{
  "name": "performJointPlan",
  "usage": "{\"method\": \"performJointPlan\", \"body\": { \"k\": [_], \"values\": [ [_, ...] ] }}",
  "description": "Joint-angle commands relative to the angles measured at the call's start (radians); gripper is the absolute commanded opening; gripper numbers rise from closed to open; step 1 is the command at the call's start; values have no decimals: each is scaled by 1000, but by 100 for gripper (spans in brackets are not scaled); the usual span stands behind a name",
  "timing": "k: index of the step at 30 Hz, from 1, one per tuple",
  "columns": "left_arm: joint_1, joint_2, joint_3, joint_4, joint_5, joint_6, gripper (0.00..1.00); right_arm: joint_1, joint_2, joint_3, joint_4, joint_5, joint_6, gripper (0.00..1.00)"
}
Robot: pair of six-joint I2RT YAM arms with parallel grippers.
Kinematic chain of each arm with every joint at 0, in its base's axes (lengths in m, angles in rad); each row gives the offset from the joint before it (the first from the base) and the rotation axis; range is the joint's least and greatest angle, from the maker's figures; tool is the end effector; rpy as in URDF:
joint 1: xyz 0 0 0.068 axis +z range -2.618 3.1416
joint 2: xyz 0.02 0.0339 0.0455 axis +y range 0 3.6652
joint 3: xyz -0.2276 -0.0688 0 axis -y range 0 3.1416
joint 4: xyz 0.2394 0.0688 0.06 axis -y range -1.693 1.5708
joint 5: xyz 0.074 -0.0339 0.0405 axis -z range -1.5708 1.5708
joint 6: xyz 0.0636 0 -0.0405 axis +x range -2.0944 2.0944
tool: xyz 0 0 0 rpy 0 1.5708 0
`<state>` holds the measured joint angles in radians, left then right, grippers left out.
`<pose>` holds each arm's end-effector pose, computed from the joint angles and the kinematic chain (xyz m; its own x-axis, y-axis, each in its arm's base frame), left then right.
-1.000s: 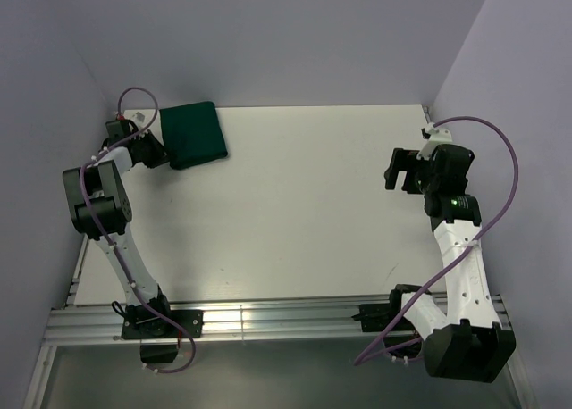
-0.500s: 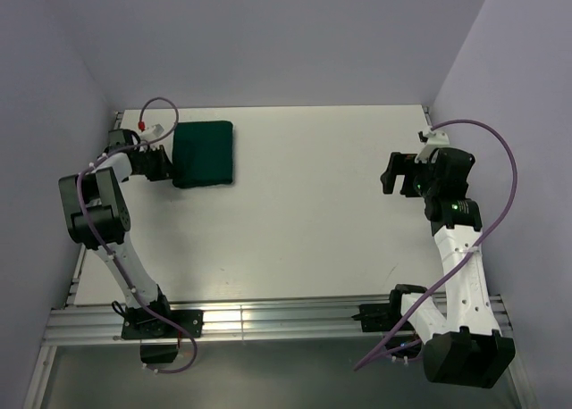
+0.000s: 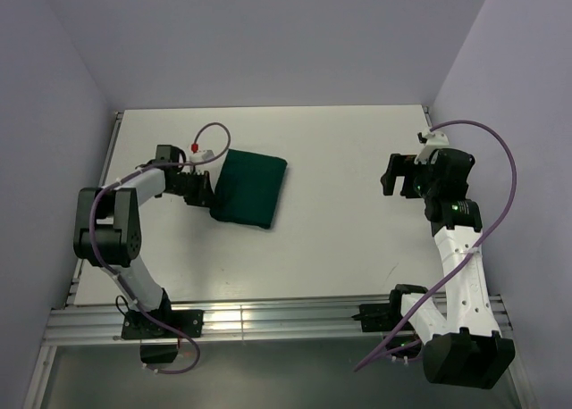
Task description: Open and lay out the surgical kit
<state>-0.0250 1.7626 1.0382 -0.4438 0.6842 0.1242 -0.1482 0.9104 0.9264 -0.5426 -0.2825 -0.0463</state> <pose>0.3296 -0.0485 0.1098 -0.8796 0.1180 -0.4608 0.3788 0.7597 -0.5285 0.2356 -0.0172 0.2892 -0.4921 0.0285 -0.8701 -0.1194 0.9878 0.0999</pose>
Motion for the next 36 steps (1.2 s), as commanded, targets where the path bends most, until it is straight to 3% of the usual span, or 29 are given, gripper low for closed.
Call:
{"method": "performJointPlan", "body": {
  "k": [1, 6, 13, 15, 19, 21, 24, 30, 36],
  "values": [
    [-50, -15, -40, -88, 14, -84, 0, 7, -21, 11, 0, 0, -15, 100],
    [-116, -29, -84, -85, 32, -205, 0, 7, -11, 23, -3, -3, -6, 100],
    [-118, -143, -182, -27, 49, -282, 0, 6, 45, 43, 12, -58, 28, 100],
    [-118, -190, -188, -9, 67, -293, 5, 13, 87, 64, 18, -84, 45, 100],
    [-116, -230, -190, -9, 129, -268, 29, 53, 168, 120, 35, -116, 94, 99],
    [-116, -253, -194, -7, 124, -262, 50, 81, 208, 149, 43, -109, 112, 98],
    [-109, -288, -205, 2, 107, -255, 59, 166, 255, 186, 69, -72, 118, 98],
    [-46, -328, -204, 2, 138, -207, 59, 300, 415, 311, 84, -96, 175, 94],
    [-12, -301, -179, -28, 160, -160, 49, 387, 610, 405, 87, -162, 255, 85]
  ]
}}
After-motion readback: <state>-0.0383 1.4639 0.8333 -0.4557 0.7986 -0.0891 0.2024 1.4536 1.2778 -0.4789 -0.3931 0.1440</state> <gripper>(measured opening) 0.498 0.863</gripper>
